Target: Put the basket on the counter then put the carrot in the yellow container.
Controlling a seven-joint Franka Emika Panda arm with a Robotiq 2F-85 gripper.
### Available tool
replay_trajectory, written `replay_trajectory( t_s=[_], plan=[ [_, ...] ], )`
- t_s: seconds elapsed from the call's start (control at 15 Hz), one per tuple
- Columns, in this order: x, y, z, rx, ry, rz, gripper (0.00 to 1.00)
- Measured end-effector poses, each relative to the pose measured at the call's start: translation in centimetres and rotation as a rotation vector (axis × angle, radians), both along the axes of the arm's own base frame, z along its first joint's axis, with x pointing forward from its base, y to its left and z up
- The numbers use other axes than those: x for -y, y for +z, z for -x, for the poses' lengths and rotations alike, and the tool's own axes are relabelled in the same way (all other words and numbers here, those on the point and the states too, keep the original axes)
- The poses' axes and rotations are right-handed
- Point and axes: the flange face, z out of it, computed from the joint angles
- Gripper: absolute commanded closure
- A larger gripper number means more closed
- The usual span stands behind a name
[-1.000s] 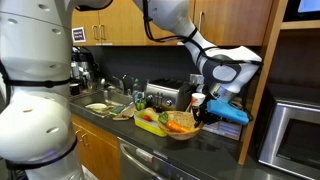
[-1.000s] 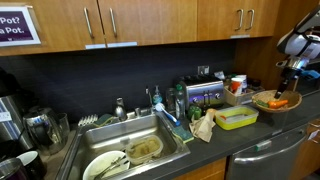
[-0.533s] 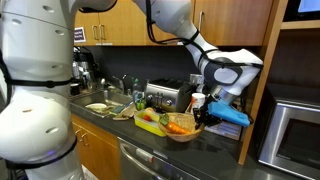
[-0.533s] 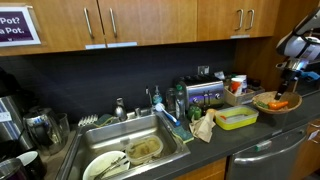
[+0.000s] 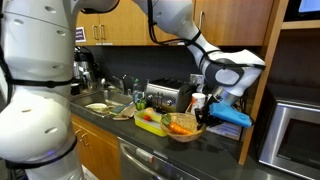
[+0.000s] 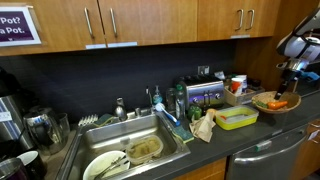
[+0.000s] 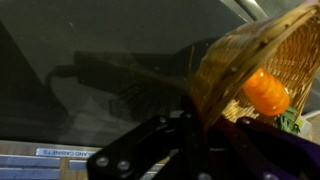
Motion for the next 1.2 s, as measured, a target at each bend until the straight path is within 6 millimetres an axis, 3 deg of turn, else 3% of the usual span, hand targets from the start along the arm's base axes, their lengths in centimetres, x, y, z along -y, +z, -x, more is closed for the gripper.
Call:
replay_trajectory(
  t_s=[1.2],
  plan=[
    [-0.2, -0.3, -1.2, 0.031, -0.231, -0.041, 0.99]
  ],
)
